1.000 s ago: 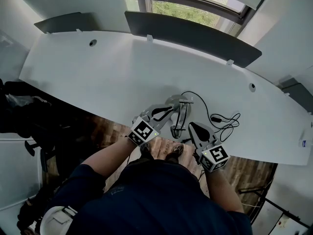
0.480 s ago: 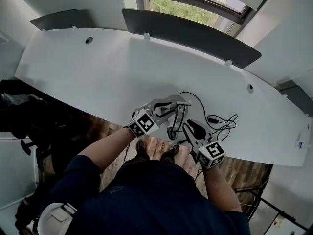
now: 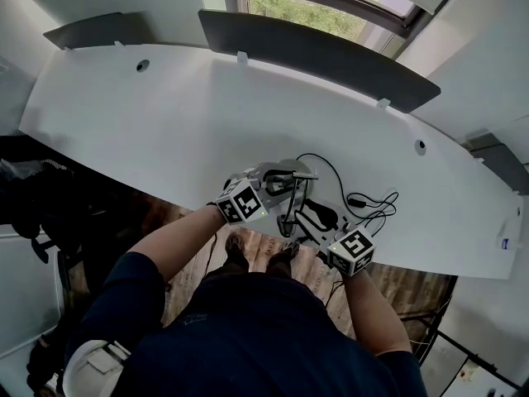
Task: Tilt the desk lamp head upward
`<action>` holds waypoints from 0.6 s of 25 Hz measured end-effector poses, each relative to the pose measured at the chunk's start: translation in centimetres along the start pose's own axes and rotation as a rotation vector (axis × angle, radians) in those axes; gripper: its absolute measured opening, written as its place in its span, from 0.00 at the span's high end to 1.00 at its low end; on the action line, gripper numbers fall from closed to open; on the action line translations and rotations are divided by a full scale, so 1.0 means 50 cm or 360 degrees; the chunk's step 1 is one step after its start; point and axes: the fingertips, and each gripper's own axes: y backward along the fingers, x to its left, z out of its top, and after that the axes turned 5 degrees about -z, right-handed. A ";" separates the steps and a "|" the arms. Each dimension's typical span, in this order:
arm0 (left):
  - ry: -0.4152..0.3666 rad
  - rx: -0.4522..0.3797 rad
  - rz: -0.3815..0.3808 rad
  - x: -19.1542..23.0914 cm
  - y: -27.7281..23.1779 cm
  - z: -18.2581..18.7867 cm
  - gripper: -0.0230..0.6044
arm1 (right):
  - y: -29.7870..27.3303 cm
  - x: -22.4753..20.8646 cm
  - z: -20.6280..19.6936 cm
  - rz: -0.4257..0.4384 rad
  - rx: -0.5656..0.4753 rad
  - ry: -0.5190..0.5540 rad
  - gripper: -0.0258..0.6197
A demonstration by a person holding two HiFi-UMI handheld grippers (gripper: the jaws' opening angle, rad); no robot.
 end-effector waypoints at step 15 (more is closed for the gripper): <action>-0.0154 -0.0051 -0.0265 -0.005 -0.023 0.010 0.75 | -0.027 0.039 -0.011 0.0498 0.0083 0.0041 0.77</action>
